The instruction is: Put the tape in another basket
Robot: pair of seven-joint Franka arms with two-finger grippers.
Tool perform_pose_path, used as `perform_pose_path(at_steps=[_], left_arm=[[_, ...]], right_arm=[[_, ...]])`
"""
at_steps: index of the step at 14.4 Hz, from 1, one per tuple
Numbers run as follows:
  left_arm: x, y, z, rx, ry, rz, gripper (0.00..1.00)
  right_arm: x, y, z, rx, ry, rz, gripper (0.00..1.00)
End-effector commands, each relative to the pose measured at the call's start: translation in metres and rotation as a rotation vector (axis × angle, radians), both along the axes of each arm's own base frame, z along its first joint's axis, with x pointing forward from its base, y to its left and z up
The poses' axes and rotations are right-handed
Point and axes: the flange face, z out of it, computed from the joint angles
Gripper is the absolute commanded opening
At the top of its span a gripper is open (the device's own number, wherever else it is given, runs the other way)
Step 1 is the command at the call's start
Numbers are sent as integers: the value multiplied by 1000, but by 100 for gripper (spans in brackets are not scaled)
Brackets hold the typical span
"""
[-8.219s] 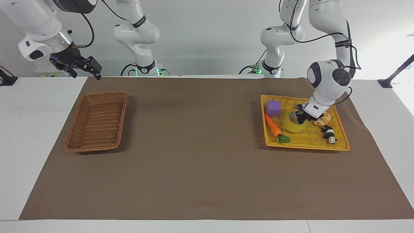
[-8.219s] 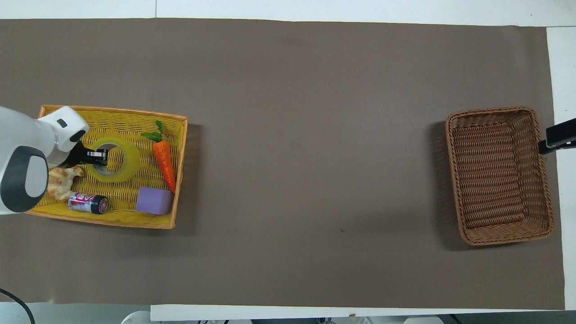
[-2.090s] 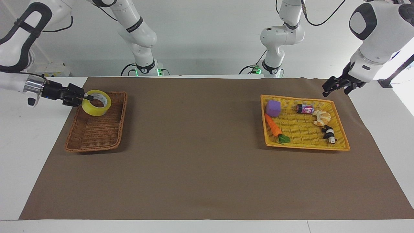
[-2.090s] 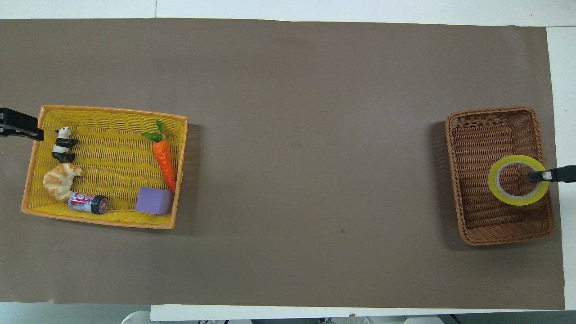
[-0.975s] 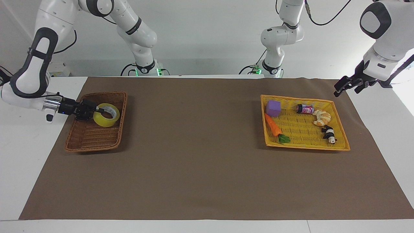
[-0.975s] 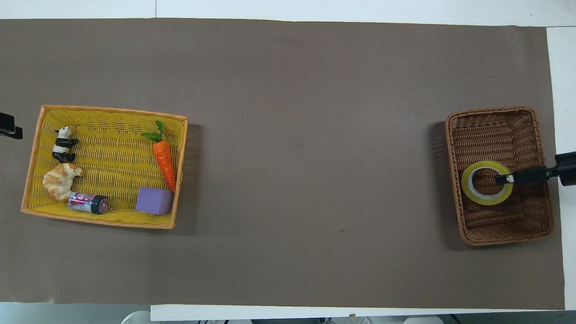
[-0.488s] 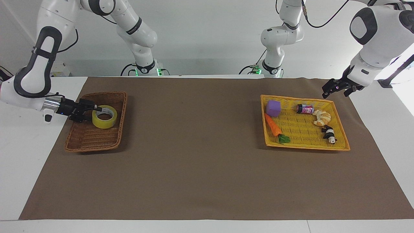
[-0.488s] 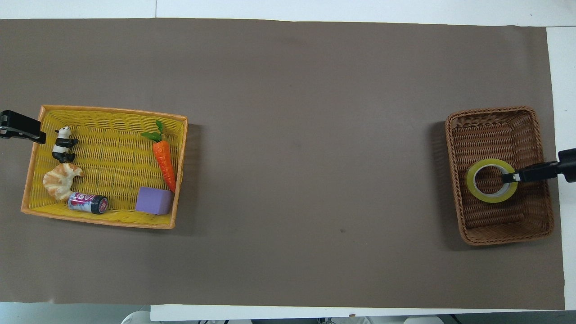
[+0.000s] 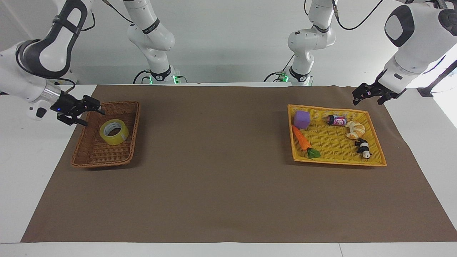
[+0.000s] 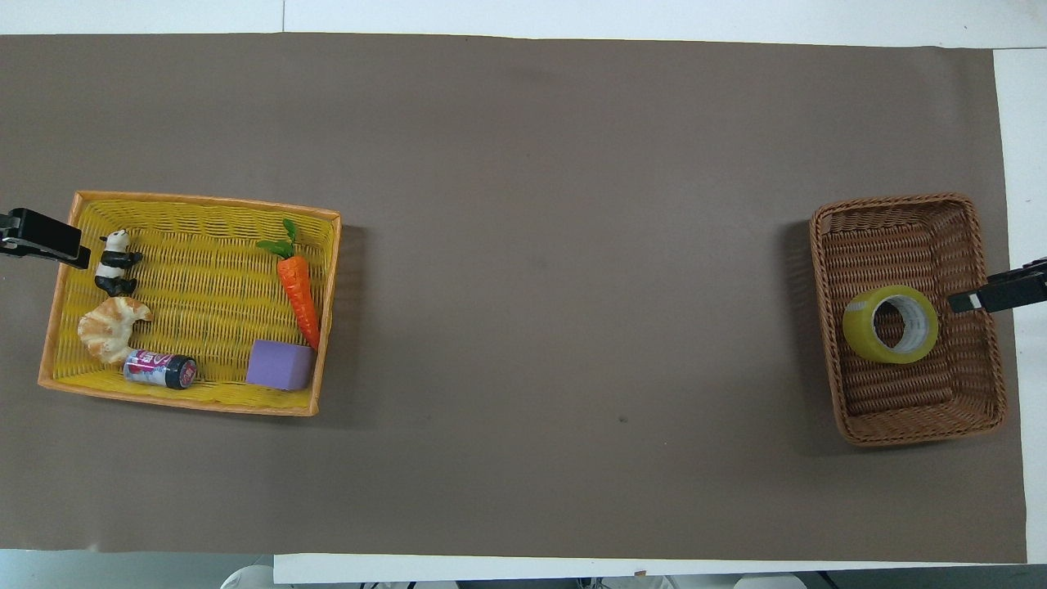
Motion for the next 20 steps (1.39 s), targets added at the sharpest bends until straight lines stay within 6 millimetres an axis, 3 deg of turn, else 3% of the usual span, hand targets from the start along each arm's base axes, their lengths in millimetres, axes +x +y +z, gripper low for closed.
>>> perform_pose_path(at_steps=[1, 5, 7, 10, 12, 15, 16, 20], left_arm=[[4, -10, 1, -8, -36, -28, 100], [3, -16, -1, -8, -25, -39, 100], [3, -29, -1, -8, -31, -63, 100], [1, -26, 2, -8, -33, -58, 100], [2, -17, 2, -7, -31, -39, 100], [2, -14, 2, -6, -32, -35, 100], [2, -15, 3, -6, -35, -36, 100], [2, -14, 2, -6, -32, -35, 100]], right_arm=[[7, 32, 48, -114, -32, -46, 100], [3, 79, 114, -267, 41, -183, 100], [5, 102, 129, -294, 75, -321, 100], [17, 123, 160, -306, 46, -312, 100], [29, 123, 161, -310, 48, -313, 100], [30, 129, 167, -334, 36, -302, 100], [32, 143, 167, -358, 29, -276, 100], [18, 156, 174, -373, 22, -283, 100]])
